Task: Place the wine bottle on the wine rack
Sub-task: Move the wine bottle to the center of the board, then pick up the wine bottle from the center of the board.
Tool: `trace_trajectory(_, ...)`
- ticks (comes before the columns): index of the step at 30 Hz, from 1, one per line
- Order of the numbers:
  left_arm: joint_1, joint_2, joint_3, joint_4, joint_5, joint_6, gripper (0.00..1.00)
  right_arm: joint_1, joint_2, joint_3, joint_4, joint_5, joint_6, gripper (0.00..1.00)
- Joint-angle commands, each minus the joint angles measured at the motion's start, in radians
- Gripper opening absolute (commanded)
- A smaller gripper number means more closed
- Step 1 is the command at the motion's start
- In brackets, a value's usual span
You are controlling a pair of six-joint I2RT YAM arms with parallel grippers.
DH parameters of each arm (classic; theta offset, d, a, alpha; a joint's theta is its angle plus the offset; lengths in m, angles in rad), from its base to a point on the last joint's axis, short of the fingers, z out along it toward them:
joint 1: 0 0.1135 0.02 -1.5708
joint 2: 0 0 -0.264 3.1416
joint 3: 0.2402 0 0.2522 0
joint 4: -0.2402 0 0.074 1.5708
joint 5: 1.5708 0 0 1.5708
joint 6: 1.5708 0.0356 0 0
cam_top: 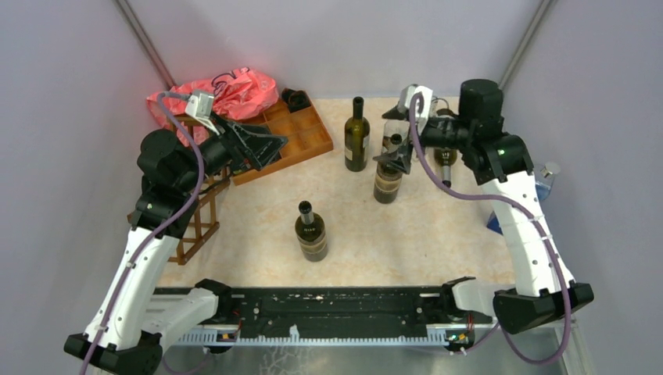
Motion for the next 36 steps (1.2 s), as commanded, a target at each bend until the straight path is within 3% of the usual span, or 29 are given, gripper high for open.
trace_trajectory(1, 0.007, -0.003, 0.027, 0.0, 0.01, 0.02, 0.99, 0.118, -0.006, -0.005, -0.125, -0.026, -0.12, 0.98)
trace_trajectory(7, 0.007, -0.006, 0.024, -0.009, 0.003, 0.029, 0.99, 0.263, 0.004, -0.028, -0.18, 0.025, -0.199, 0.98)
trace_trajectory(16, 0.007, -0.024, 0.009, -0.007, -0.007, 0.04, 0.99, 0.384, 0.035, -0.053, -0.209, 0.069, -0.212, 0.98)
trace_trajectory(30, 0.007, -0.007, 0.011, -0.001, 0.0, 0.051, 0.99, 0.575, 0.106, -0.125, -0.033, 0.254, -0.046, 0.98)
trace_trajectory(36, 0.008, -0.051, 0.01, -0.045, -0.043, 0.069, 0.99, 0.682, 0.188, -0.136, 0.097, 0.342, 0.052, 0.92)
